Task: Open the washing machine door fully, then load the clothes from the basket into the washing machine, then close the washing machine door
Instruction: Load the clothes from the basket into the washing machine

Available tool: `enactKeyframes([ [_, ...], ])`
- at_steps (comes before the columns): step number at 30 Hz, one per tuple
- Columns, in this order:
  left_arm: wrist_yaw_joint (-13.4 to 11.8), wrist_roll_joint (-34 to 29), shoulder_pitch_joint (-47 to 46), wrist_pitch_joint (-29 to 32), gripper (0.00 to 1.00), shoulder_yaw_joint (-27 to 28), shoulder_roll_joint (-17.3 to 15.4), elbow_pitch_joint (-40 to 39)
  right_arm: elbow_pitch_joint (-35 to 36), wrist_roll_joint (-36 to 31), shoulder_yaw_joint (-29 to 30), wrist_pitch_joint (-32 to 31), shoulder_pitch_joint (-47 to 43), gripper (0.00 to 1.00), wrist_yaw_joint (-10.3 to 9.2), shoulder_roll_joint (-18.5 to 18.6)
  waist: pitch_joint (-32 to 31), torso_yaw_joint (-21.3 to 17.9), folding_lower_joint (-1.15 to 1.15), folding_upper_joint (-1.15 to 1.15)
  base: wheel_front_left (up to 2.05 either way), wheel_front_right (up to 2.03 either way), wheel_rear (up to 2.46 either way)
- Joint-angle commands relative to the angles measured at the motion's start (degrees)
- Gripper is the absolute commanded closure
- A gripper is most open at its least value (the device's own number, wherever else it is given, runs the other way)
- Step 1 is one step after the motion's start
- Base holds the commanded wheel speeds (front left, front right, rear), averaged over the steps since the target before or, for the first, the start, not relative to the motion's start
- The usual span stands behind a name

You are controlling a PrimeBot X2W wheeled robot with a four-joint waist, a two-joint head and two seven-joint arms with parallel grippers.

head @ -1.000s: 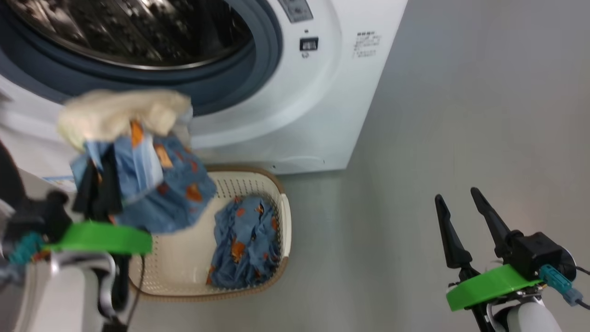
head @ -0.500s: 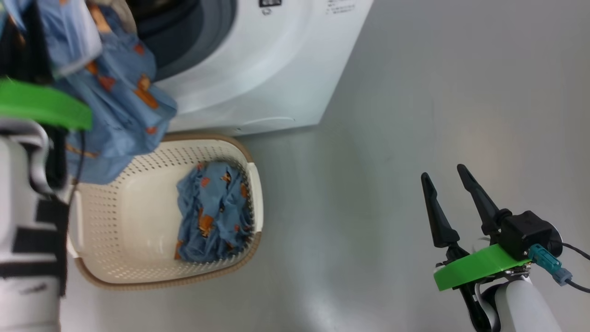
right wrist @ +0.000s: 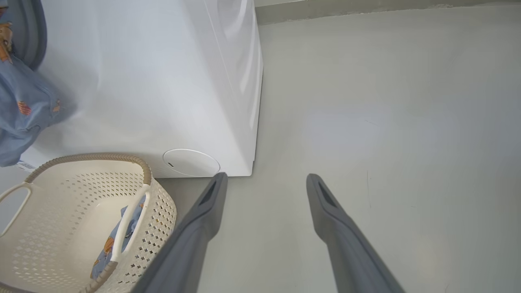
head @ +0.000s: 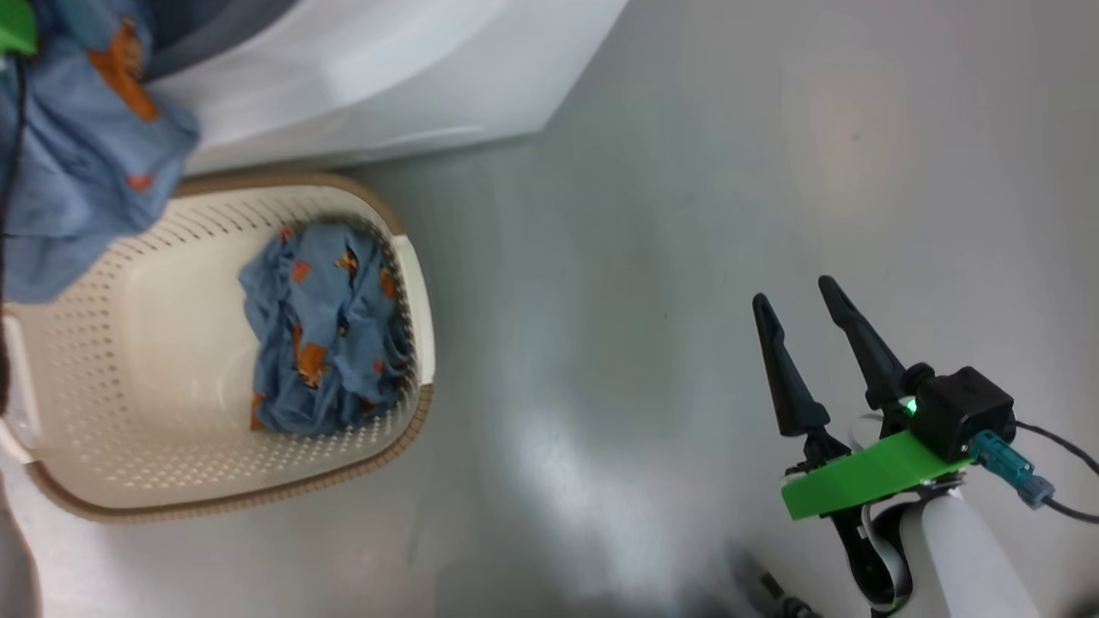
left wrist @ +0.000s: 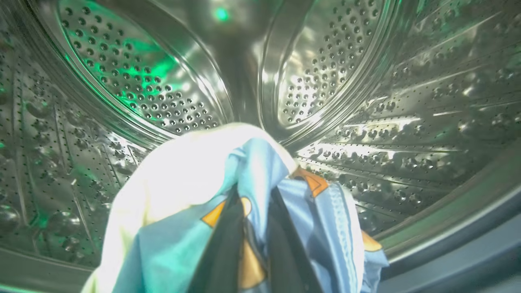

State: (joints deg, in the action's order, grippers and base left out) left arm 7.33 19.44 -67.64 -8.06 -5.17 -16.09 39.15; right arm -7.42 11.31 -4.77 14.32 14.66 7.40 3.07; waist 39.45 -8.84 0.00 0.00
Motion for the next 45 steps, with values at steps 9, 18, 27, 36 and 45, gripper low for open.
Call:
enactKeyframes([
  [9, -0.1, -0.3, -9.9, 2.6, 1.00, -1.1, -4.3, 5.5, 1.7, 2.4, -3.0, 0.7, 0.6, 0.00, 0.09, -0.2, 8.2, -2.5, 0.00, 0.00, 0.00, 0.00, 0.00],
  [18, -0.3, -1.2, -14.4, -2.1, 1.00, -2.3, -4.2, 9.4, 1.7, 2.4, -3.7, 0.7, 0.0, 0.00, 0.09, -0.2, 9.2, -2.5, 0.00, 0.00, 0.00, 0.00, 0.00],
  [27, -0.2, -6.4, -18.2, -6.9, 1.00, -4.6, -5.5, -0.3, 1.6, 3.2, -5.1, 0.7, -0.3, 0.00, 0.09, -0.2, 10.4, -3.4, 0.00, 0.00, 0.00, 0.00, 0.00],
  [36, -0.5, -7.4, -13.3, -6.9, 0.19, -1.0, -4.3, -4.1, 0.9, 3.6, -5.6, 0.7, -0.1, 0.00, 0.09, -0.2, 10.0, -3.3, 0.00, 0.00, 0.00, 0.00, 0.00],
  [45, -0.6, -6.0, -11.7, -6.9, 0.00, 0.6, -2.2, 1.5, 0.8, 3.2, -4.7, 0.7, 0.5, 0.00, 0.09, -0.2, 8.7, -1.5, 0.00, 0.00, 0.00, 0.00, 0.00],
])
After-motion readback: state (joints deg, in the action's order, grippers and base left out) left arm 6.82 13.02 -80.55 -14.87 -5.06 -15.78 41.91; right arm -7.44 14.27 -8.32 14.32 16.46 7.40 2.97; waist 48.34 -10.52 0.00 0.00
